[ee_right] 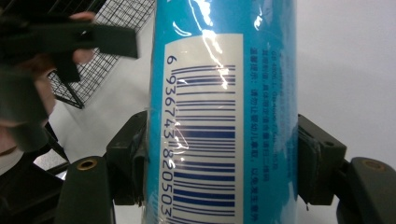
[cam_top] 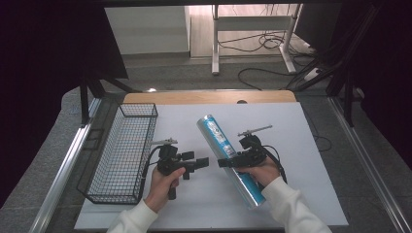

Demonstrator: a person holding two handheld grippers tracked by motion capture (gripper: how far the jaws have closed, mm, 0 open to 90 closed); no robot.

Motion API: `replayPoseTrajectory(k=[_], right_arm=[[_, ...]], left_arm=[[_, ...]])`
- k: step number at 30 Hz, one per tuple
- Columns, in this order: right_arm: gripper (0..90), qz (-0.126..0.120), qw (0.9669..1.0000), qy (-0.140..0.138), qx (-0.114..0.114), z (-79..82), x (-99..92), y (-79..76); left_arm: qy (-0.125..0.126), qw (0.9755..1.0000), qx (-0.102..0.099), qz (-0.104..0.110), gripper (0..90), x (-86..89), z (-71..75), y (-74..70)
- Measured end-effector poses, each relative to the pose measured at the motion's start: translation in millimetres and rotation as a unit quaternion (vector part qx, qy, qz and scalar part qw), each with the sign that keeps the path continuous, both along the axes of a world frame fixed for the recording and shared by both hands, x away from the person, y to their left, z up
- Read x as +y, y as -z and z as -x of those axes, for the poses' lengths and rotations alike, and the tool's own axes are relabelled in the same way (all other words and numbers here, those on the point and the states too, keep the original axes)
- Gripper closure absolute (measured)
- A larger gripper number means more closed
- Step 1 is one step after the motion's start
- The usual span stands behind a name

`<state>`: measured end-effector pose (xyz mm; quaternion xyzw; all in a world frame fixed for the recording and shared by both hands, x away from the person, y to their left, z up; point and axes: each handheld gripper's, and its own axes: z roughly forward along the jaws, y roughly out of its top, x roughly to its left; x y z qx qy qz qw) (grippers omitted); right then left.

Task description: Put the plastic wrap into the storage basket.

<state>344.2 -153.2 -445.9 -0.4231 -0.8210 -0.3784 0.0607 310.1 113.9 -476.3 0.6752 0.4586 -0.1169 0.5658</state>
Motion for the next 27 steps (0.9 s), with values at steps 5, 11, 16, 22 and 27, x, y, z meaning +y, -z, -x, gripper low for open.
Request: replayPoseTrajectory(k=[5,11,16,22,27], right_arm=[[32.2,-0.004,1.0000,-0.006,-0.004,2.2,2.8,-0.1],[32.2,-0.008,0.9999,-0.011,-0.008,3.4,7.0,1.5],[32.2,-0.014,0.9997,-0.020,-0.011,4.7,13.1,3.6],[32.2,-0.015,0.9994,-0.027,-0.018,6.3,20.2,4.1],[32.2,-0.019,0.9991,-0.026,-0.027,6.5,25.5,2.1]], left_arm=[[-0.002,0.9999,0.014,0.004,8.0,-7.3,-11.8,1.0],[0.002,0.9994,0.023,0.027,8.6,-16.1,-23.1,6.3],[0.008,0.9977,0.035,0.058,11.0,-20.0,-31.0,12.9],[0.017,0.9972,0.040,0.060,14.0,-25.0,-34.8,12.3],[0.020,0.9945,0.051,0.089,21.3,-22.6,-38.1,14.6]])
